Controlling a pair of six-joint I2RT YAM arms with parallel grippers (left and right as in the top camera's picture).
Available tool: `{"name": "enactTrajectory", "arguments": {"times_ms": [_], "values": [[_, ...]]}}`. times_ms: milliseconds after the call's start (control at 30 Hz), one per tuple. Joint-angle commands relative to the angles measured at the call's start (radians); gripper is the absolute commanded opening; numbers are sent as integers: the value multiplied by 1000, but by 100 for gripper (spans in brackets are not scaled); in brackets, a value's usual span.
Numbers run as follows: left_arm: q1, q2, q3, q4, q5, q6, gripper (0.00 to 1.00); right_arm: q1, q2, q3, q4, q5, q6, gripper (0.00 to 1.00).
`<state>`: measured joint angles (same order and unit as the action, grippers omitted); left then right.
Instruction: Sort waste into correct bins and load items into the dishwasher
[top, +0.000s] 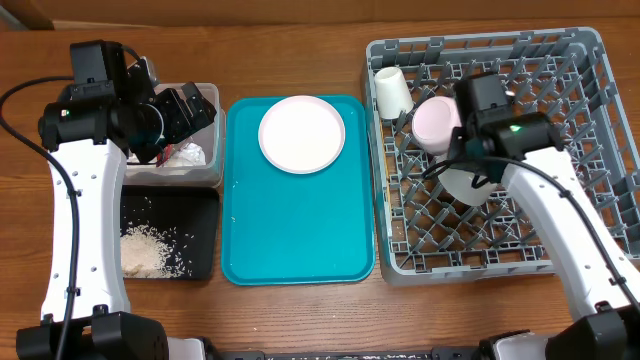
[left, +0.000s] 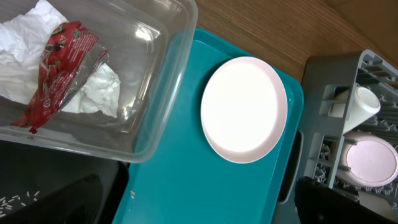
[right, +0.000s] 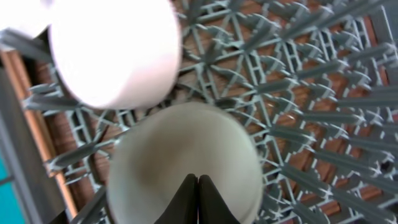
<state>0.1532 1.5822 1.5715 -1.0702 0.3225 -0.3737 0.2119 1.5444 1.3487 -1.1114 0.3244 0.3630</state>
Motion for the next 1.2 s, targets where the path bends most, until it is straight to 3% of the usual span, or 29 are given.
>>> {"name": "enactTrajectory", "arguments": {"times_ms": [0,367,633,833,1167], "values": [[3,2,10,1,7,11,100,-28,15,-1,-1,-58,34,4],[3,2,10,1,7,11,100,-30,19,-1,-19,-372,-23,4],[3,2,10,1,7,11,100,-30,19,-1,-43,-352,-32,4],[3,2,10,1,7,11,100,-45,19,-1,29,-47,-16,4],[3,2,10,1,7,11,100,-85,23,-22,9,-117,42,4]]}}
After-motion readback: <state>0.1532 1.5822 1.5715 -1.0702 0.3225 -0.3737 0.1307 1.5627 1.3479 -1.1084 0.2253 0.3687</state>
